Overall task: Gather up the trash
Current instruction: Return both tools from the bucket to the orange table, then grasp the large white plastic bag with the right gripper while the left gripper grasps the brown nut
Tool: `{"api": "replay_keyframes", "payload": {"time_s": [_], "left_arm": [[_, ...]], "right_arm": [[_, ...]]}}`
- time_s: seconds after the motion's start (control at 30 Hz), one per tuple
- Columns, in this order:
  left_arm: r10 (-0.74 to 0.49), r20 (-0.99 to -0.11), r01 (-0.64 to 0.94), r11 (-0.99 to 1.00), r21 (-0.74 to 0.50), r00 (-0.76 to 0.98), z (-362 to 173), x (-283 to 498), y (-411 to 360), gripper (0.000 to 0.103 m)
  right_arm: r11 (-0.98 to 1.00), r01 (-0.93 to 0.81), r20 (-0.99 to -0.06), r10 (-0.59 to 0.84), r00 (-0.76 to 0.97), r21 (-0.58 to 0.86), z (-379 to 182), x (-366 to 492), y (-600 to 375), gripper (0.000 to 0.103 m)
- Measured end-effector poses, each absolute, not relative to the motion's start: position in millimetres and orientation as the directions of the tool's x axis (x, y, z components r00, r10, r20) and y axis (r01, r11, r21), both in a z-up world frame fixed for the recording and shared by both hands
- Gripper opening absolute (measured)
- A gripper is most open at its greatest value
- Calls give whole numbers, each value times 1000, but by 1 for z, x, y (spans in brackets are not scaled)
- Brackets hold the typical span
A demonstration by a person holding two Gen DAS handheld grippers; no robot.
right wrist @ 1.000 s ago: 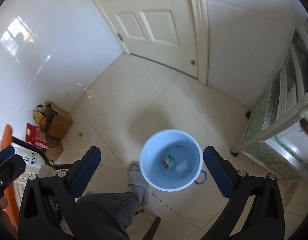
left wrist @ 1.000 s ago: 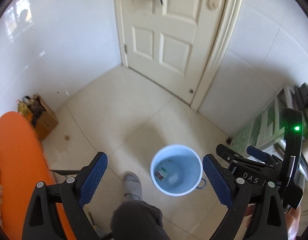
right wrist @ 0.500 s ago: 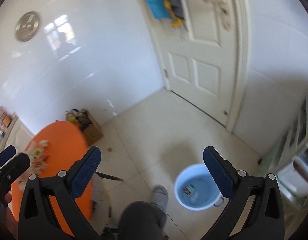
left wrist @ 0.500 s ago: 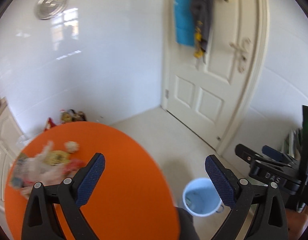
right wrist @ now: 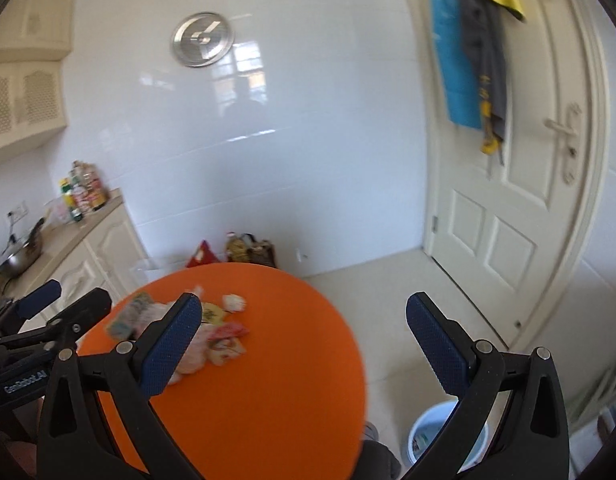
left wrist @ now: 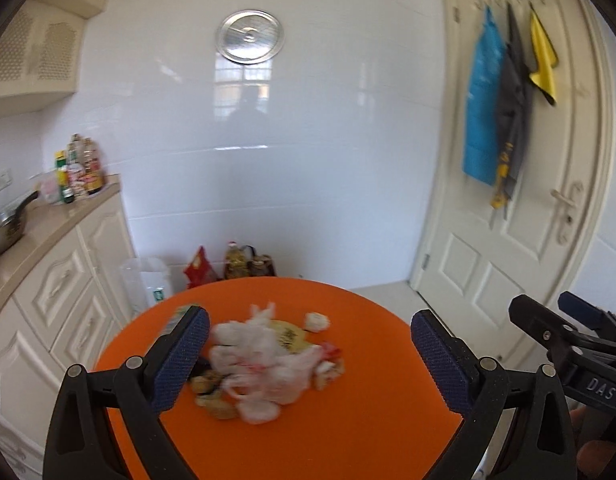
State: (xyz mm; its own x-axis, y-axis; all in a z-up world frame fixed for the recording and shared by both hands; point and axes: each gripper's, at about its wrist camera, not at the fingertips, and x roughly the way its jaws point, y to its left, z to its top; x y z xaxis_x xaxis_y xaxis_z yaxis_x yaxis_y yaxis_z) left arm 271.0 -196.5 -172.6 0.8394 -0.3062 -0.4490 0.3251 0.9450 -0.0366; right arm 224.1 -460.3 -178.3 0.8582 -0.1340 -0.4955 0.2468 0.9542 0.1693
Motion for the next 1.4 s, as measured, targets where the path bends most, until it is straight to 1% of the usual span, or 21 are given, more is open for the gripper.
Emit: {"api": "replay_keyframes", "payload": {"time_s": [0.1,0.2,0.4,0.53,0.67,0.77,0.9,1.1,1.27,1.4], "left_arm": [[-244,-434,252,967,-39,867,-177,249,-164,100],[-195,-436,191,980,-53,879,-183,236,-148,100],[-157,-457,137,988,-77,875,-195,210,-127,100],[-151,-475,128,988,-81,867,-191,211,-125,100],[-151,-491,122,988,-90,858,-177,235,-124,100],[-150,-507,119,989,-93,849,-177,258,-117,100],[-141,-551,116,990,-79,823,-191,294,-108,100],[-144,-656,126,989,-75,741,-230,355,-116,100],[-143,-700,131,989,-71,700,-248,403,-127,100],[-142,-720,129,989,-73,679,-260,437,-139,100]], "right_arm": [[972,192,-476,-106,873,136,-169,232,-429,103],[983,136,-467,-66,882,119,-164,238,-402,103],[992,90,-481,-37,876,88,-168,246,-371,103],[994,76,-494,-27,869,80,-173,251,-370,103],[995,63,-514,-18,858,71,-178,260,-364,103],[996,58,-538,-12,843,67,-187,270,-357,103],[996,40,-597,13,802,76,-211,292,-349,103],[994,28,-686,54,725,108,-252,326,-337,103],[991,1,-726,98,681,134,-281,357,-323,103],[990,7,-763,105,638,142,-307,382,-315,103]]}}
